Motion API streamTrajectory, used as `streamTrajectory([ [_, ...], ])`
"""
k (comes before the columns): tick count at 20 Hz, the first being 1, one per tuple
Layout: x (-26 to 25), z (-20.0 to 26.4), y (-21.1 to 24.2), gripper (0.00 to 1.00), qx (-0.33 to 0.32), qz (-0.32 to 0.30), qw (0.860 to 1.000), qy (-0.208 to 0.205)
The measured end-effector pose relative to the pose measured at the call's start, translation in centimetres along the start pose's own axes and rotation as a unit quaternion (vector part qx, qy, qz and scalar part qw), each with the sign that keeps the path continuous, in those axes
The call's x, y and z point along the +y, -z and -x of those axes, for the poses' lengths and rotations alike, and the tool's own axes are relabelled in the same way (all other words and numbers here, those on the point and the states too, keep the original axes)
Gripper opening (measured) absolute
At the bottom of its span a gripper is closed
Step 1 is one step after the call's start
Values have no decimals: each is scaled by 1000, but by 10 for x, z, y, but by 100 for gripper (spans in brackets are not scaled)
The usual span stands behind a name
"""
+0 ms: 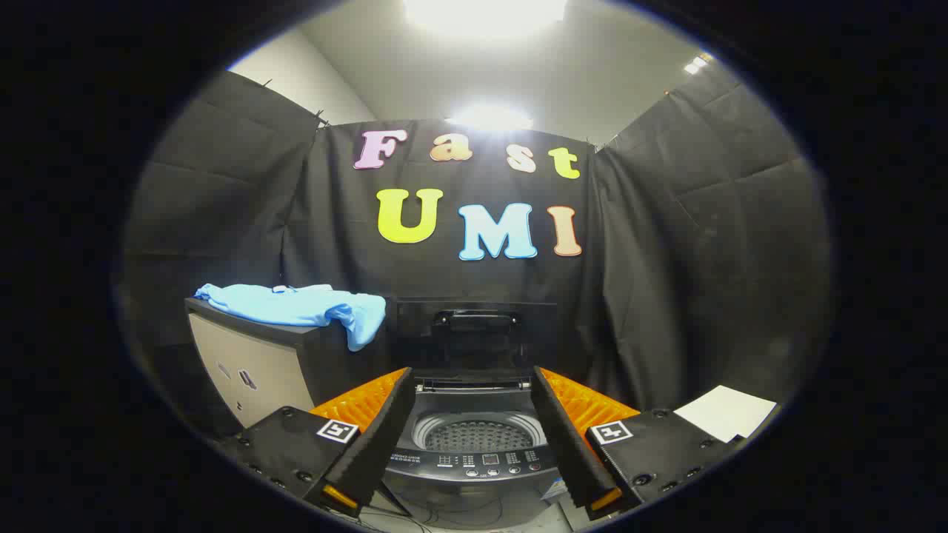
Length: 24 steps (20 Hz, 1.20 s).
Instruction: Put the clothes into the washing machine and then close the washing machine lid.
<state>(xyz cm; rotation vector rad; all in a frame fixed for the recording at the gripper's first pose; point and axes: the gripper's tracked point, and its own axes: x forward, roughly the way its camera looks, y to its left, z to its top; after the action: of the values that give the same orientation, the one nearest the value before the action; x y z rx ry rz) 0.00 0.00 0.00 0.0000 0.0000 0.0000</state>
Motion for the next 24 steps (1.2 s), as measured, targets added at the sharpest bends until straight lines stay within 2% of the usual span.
streamTrajectory([
  [24, 14, -2, -15, 98, -7, 6, 1000, -16],
])
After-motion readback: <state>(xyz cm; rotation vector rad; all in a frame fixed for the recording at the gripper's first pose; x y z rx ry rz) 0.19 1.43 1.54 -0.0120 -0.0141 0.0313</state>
